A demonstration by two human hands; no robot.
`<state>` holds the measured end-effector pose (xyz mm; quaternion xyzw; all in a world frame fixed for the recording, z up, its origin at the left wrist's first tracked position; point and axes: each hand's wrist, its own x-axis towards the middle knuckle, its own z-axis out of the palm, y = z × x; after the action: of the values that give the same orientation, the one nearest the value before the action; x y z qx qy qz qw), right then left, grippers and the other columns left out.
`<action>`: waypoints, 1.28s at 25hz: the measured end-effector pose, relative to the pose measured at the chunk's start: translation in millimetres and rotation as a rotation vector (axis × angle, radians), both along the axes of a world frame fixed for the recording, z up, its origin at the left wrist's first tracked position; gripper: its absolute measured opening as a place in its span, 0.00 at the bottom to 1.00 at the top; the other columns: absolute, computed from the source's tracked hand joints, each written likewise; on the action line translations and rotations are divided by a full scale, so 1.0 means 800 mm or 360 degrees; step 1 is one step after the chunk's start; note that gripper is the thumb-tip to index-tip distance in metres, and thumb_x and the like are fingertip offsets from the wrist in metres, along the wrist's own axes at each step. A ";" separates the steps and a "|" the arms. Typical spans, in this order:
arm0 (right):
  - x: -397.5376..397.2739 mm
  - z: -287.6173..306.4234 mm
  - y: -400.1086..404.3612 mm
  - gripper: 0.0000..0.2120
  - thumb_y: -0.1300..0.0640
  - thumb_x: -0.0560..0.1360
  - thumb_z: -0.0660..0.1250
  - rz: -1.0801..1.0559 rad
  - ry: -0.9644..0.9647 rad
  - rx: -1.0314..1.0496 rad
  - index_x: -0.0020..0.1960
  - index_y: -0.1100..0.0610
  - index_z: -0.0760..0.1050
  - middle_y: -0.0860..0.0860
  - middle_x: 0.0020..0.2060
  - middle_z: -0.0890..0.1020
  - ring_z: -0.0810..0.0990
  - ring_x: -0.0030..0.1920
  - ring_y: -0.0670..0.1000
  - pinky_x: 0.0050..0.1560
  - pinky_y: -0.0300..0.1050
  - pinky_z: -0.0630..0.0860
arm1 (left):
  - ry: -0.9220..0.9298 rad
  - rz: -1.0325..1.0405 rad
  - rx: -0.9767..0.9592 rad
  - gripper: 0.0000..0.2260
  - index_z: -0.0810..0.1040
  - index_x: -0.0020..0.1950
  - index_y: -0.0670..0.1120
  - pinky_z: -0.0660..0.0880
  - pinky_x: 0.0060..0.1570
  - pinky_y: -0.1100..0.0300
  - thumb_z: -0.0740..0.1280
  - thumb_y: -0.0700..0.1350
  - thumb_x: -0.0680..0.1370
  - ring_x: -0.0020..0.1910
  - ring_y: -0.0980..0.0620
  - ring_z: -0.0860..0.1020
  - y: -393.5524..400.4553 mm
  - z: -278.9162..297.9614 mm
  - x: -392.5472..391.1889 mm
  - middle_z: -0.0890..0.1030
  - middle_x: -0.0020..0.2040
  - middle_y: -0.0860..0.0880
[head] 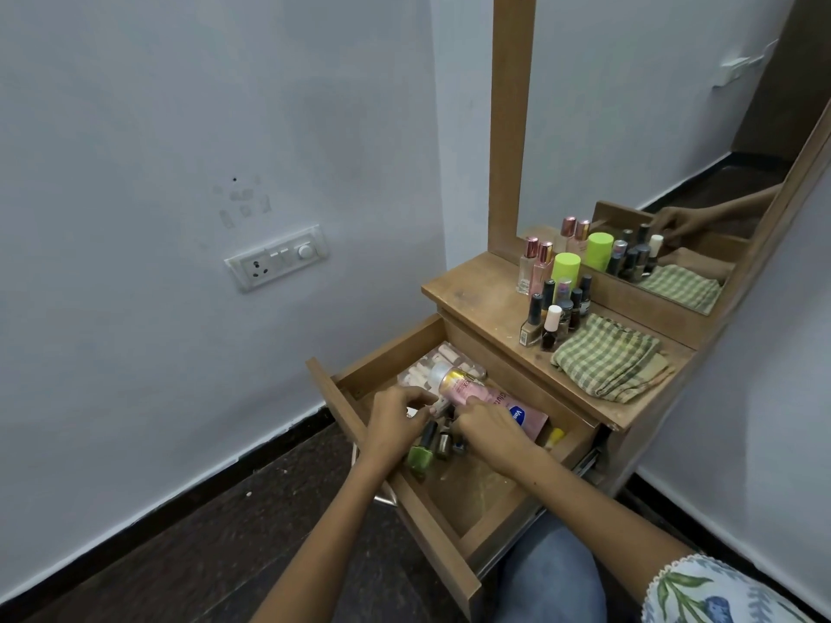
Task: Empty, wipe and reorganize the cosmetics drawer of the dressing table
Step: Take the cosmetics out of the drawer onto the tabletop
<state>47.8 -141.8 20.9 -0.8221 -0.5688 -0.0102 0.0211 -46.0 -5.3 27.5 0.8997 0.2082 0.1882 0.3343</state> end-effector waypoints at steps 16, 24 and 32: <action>0.009 -0.024 -0.058 0.10 0.57 0.73 0.70 -0.0553 0.0682 0.0877 0.54 0.53 0.80 0.48 0.51 0.82 0.80 0.49 0.45 0.44 0.35 0.77 | 0.0813 -0.0075 0.0371 0.12 0.79 0.51 0.43 0.77 0.50 0.57 0.72 0.48 0.73 0.49 0.49 0.79 -0.057 -0.006 0.035 0.81 0.50 0.46; 0.003 -0.025 -0.057 0.10 0.63 0.75 0.65 -0.0634 0.0565 0.0974 0.54 0.56 0.79 0.50 0.52 0.82 0.80 0.49 0.47 0.42 0.32 0.72 | 0.0906 0.0127 0.0638 0.09 0.77 0.54 0.43 0.72 0.46 0.57 0.68 0.39 0.74 0.53 0.46 0.78 -0.088 -0.008 0.050 0.80 0.54 0.45; -0.003 -0.019 -0.058 0.10 0.63 0.75 0.68 -0.0708 0.0541 0.1050 0.55 0.56 0.80 0.50 0.52 0.83 0.82 0.48 0.47 0.42 0.30 0.73 | 0.0069 0.0361 0.0150 0.07 0.81 0.47 0.46 0.75 0.40 0.64 0.74 0.44 0.71 0.41 0.58 0.78 -0.028 0.016 -0.001 0.81 0.43 0.53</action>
<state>45.4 -188.5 5.8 -0.8639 -0.3323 -0.0602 0.3736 -46.7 -27.9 40.3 0.8889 0.3068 0.2148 0.2637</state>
